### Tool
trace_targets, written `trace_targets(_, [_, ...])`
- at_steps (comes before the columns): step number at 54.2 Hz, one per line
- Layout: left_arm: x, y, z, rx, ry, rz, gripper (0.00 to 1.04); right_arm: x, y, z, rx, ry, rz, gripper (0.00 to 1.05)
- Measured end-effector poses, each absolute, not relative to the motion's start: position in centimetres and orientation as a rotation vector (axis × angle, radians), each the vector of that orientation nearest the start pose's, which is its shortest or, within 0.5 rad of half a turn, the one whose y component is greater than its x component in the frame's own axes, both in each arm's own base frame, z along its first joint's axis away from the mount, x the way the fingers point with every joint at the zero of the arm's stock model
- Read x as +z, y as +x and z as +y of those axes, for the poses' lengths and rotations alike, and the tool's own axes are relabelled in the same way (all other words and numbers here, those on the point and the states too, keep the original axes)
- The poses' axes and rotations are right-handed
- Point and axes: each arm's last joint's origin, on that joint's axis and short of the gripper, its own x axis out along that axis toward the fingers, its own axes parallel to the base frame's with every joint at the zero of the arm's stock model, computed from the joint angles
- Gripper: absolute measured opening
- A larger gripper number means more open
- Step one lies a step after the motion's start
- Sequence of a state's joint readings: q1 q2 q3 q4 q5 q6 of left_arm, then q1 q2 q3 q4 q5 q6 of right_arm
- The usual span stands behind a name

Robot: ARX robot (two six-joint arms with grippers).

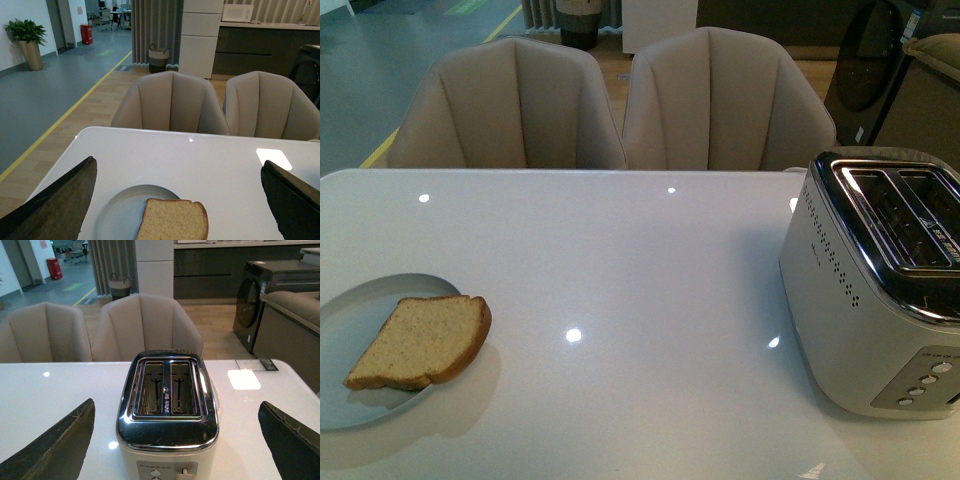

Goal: Left arm holds plate, right arm toasts bread

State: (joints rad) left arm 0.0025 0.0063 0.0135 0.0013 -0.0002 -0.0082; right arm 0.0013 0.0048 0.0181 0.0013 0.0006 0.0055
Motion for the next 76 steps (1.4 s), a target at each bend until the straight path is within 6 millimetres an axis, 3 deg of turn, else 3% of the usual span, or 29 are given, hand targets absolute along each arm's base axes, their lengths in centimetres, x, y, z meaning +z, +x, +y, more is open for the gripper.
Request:
trace_targets(35, [16.8, 9.7, 0.0, 0.003, -0.008, -0.009, 0.98, 16.9, 9.7, 0.0, 0.001, 0.006, -0.015, 0.96])
trace_targets(38, [16.7, 9.7, 0.0, -0.049, -0.049, 0.082, 0.98, 16.9, 9.7, 0.0, 0.000, 0.006, -0.014, 0.96])
trace_targets(41, [16.8, 9.8, 0.2, -0.109, -0.180, 0.350, 0.98, 16.9, 9.7, 0.0, 0.003, 0.006, -0.014, 0.96])
trace_targets(44, [16.5, 9.9, 0.4, -0.109, -0.266, 0.466, 0.98, 16.9, 9.7, 0.0, 0.002, 0.006, -0.015, 0.96])
trace_targets(54, [17.1, 10.8, 1.0, -0.116, -0.351, 0.487, 0.98, 16.9, 9.7, 0.0, 0.001, 0.006, -0.015, 0.96])
trace_targets(62, [16.6, 13.6, 2.4, -0.089, -0.348, 0.467, 0.98, 16.9, 9.7, 0.0, 0.001, 0.006, -0.015, 0.96])
trace_targets(76, [14.6, 22.1, 5.9, -0.029, -0.308, 0.452, 0.98, 16.9, 9.7, 0.0, 0.001, 0.006, -0.014, 0.96])
